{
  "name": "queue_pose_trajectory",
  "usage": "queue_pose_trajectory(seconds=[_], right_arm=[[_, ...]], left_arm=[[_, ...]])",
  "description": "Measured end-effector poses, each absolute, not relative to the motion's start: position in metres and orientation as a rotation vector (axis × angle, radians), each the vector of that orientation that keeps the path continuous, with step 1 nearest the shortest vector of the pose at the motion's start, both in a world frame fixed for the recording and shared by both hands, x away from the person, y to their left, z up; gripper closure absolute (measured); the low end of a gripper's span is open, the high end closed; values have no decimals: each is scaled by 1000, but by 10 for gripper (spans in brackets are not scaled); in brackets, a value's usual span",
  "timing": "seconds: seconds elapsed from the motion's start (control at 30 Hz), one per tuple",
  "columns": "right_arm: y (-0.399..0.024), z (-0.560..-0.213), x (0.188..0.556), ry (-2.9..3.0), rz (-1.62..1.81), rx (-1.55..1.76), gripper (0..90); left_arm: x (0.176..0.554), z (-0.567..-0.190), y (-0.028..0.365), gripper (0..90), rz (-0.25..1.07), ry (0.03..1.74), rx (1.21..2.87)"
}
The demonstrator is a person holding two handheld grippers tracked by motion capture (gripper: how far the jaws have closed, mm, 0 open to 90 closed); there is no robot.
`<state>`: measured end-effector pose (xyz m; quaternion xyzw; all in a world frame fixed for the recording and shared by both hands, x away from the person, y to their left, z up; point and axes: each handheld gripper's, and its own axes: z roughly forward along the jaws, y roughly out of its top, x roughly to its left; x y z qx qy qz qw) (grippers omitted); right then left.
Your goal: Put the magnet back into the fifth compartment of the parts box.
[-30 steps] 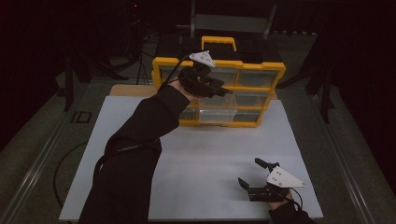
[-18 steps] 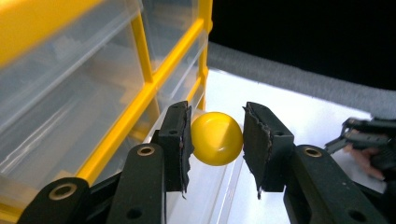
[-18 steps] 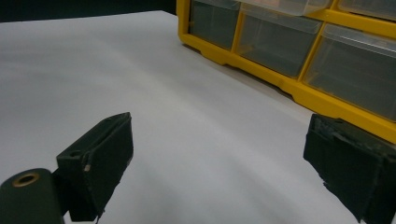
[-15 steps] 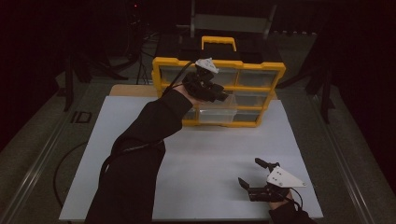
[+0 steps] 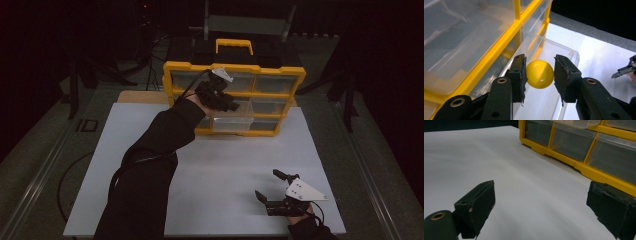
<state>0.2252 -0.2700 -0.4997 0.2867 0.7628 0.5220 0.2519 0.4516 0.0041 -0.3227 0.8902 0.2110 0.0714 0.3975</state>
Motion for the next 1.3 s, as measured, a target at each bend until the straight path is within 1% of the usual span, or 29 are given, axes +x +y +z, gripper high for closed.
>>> queue_pose_trajectory(seconds=[0.07, 0.5, 0.63, 0.9, 0.93, 1.0, 1.03, 1.13, 1.17, 1.27, 1.3], right_arm=[[-270, -500, 225, 2076, 1420, 780, 84], [-270, -500, 225, 2076, 1423, 781, 85], [-270, -500, 225, 2075, 1425, 783, 85], [-270, -500, 225, 2075, 1424, 781, 84], [-270, -500, 225, 2076, 1424, 781, 84], [-270, -500, 225, 2076, 1423, 781, 84], [-270, -500, 225, 2077, 1421, 782, 84], [-270, -499, 225, 2076, 1420, 783, 84], [-270, -499, 225, 2075, 1418, 782, 84], [-270, -499, 225, 2074, 1417, 779, 84], [-270, -499, 225, 2074, 1417, 779, 84]], left_arm=[[452, -323, 4, 626, 198, 545, 2269], [457, -329, 0, 625, 131, 624, 2316], [456, -329, -1, 624, 144, 629, 2328], [453, -322, 1, 616, 173, 623, 2261], [452, -322, 2, 566, 177, 633, 2250], [451, -321, 2, 421, 177, 639, 2242], [450, -321, 3, 382, 179, 640, 2237], [449, -320, 6, 297, 183, 642, 2224], [448, -320, 7, 294, 186, 643, 2220], [444, -319, 11, 238, 176, 628, 2204], [444, -319, 11, 232, 176, 628, 2204]])
